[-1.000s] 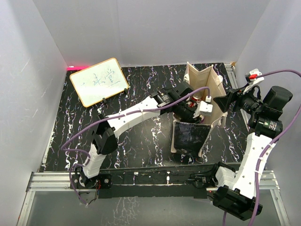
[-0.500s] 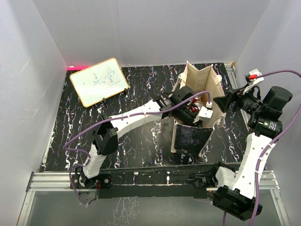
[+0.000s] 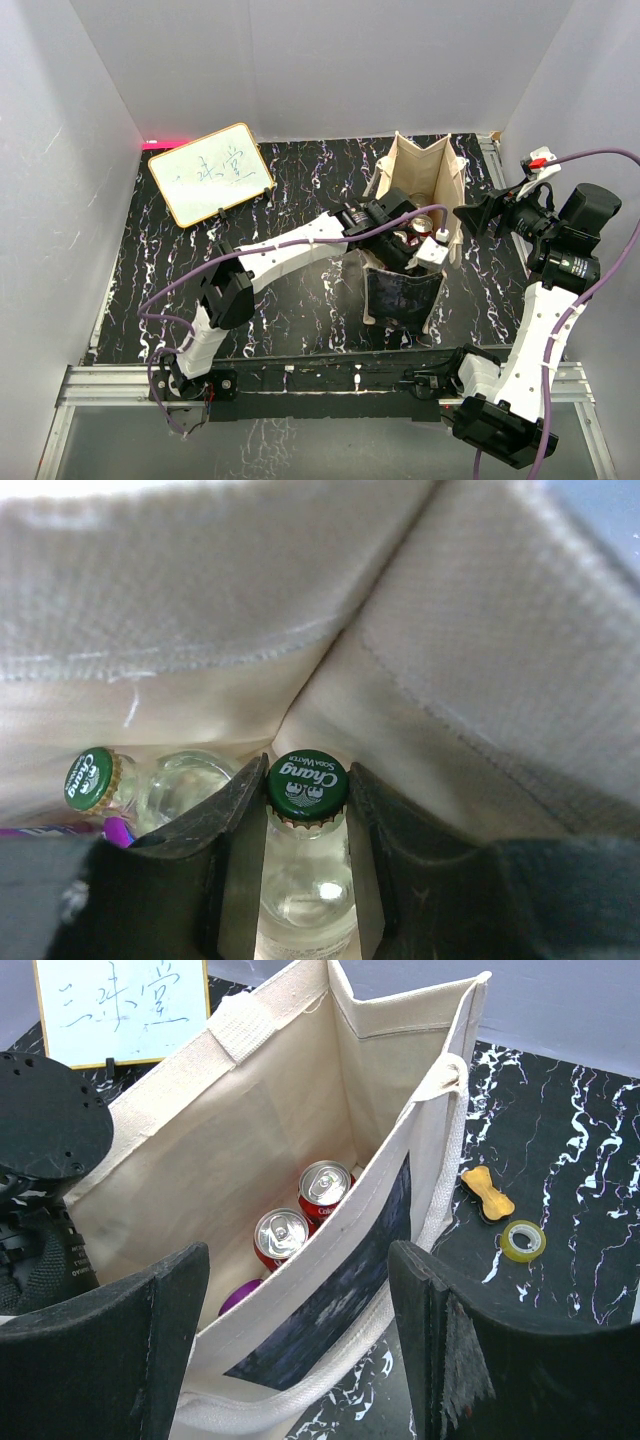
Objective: Place the beverage into the canvas bag
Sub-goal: Place the drink in the canvas bag.
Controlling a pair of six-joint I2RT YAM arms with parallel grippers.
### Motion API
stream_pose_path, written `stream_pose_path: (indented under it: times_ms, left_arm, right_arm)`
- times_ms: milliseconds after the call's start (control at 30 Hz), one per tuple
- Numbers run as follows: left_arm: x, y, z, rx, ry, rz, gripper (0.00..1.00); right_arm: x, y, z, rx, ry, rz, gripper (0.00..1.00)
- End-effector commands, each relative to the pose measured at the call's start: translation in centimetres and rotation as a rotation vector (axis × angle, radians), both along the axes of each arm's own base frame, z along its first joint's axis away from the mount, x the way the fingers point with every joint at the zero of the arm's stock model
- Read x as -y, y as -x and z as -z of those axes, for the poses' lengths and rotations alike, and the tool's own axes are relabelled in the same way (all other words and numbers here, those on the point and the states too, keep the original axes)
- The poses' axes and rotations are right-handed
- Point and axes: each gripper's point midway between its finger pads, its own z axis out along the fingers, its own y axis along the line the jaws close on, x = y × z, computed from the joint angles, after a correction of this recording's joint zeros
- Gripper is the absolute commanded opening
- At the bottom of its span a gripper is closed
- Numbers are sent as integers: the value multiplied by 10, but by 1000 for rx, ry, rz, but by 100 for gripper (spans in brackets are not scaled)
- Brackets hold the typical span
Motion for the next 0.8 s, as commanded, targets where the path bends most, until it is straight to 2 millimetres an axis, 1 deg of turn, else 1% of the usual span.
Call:
stream_pose_path:
  times_ms: [0, 133, 300, 400, 467, 767]
  left_arm:
    - [-19, 26, 33, -86, -165, 57, 7]
    - [-19, 25, 39, -94, -197, 53, 16]
    - [-11, 21, 36, -113, -201, 10, 31]
    - [-9, 20, 30, -114, -188, 3, 44]
    - [-8, 20, 23, -104, -170, 2, 50]
    - [-9, 12, -5, -35, -115, -45, 66]
  right_arm:
    - [1, -1, -11, 51, 22, -5, 75]
    - [1, -2, -11, 50, 21, -5, 75]
    - [0, -2, -12, 52, 22, -9, 75]
    - [1, -2, -13, 53, 24, -9, 75]
    - [0, -1, -14, 55, 26, -9, 75]
    - [-1, 1, -13, 57, 26, -9, 75]
